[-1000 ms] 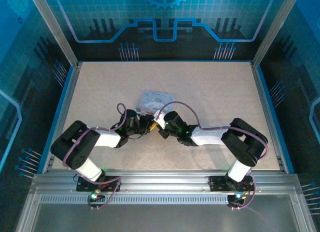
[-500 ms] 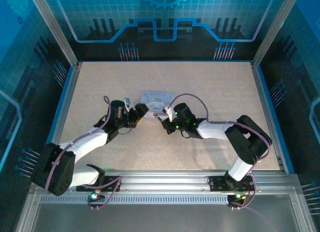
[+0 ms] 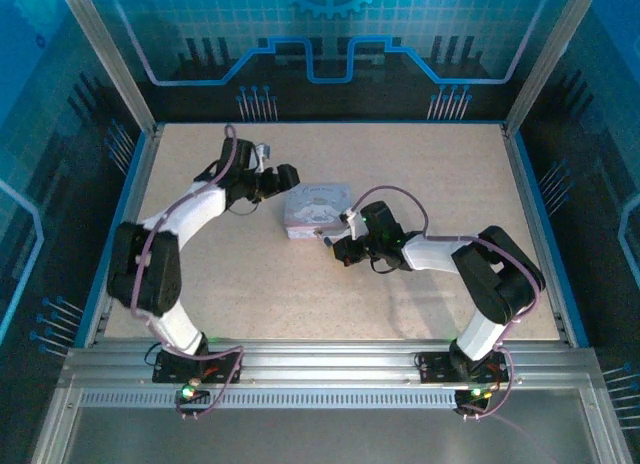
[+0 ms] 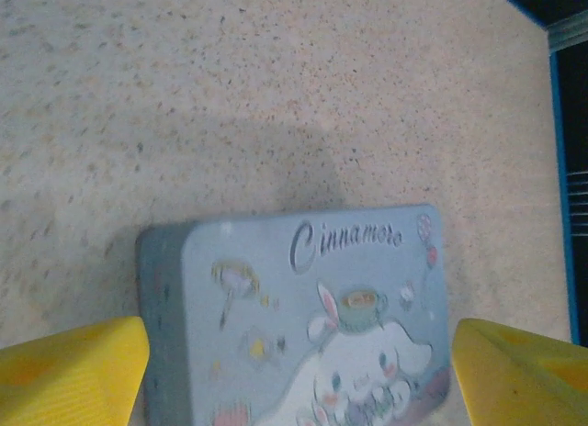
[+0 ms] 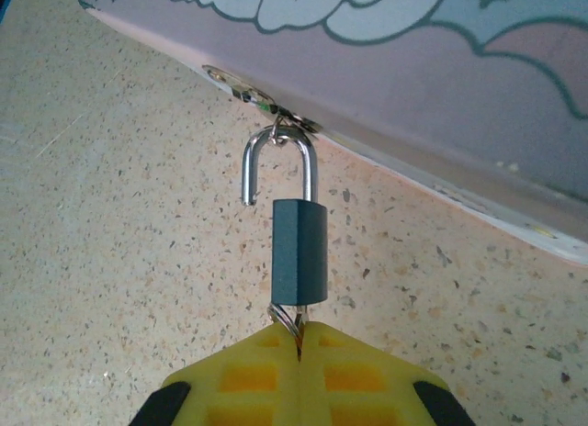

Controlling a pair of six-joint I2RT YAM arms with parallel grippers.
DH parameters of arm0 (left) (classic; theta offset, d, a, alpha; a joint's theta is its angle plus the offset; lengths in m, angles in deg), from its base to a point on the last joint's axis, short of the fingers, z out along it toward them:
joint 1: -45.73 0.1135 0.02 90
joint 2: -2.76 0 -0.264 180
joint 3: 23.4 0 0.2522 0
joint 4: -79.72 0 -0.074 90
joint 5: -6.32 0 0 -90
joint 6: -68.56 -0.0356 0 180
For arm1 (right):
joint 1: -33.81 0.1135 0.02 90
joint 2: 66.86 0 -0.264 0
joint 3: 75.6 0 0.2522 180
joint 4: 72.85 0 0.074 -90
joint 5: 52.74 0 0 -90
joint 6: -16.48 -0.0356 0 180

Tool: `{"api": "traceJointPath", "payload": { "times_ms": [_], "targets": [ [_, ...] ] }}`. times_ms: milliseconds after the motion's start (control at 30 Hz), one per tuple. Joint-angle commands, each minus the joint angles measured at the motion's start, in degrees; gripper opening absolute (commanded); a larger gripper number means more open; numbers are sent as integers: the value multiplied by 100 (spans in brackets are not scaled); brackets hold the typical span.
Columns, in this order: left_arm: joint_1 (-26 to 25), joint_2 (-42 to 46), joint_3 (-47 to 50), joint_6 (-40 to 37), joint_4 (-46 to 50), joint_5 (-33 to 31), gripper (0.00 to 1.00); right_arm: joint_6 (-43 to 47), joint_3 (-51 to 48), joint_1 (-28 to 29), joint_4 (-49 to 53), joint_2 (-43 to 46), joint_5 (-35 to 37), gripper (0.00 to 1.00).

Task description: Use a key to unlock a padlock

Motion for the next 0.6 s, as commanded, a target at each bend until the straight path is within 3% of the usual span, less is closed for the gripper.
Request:
{"api": "traceJointPath", "payload": {
  "times_ms": [0,267,333,433,567],
  "targets": [
    [-20,-596,-664,-852,770,751,85,-146,-140,-102,128,-84,-140,0],
    [-38,-1174,-979,-1241,1147,744,82,-247,-191,-184,172,-19,-205,0],
    [-38,-1253,-912,-1242,1135,812,76,-331,-240,-250,146,-2,-292,0],
    [-38,-1267,-672,-1215,1062,733,60,-443,-338,-349,121,46,-416,0],
    [-21,-1114,-184,-1048,782,490,58,-527,-419,-422,192,7,-535,0]
  ]
}}
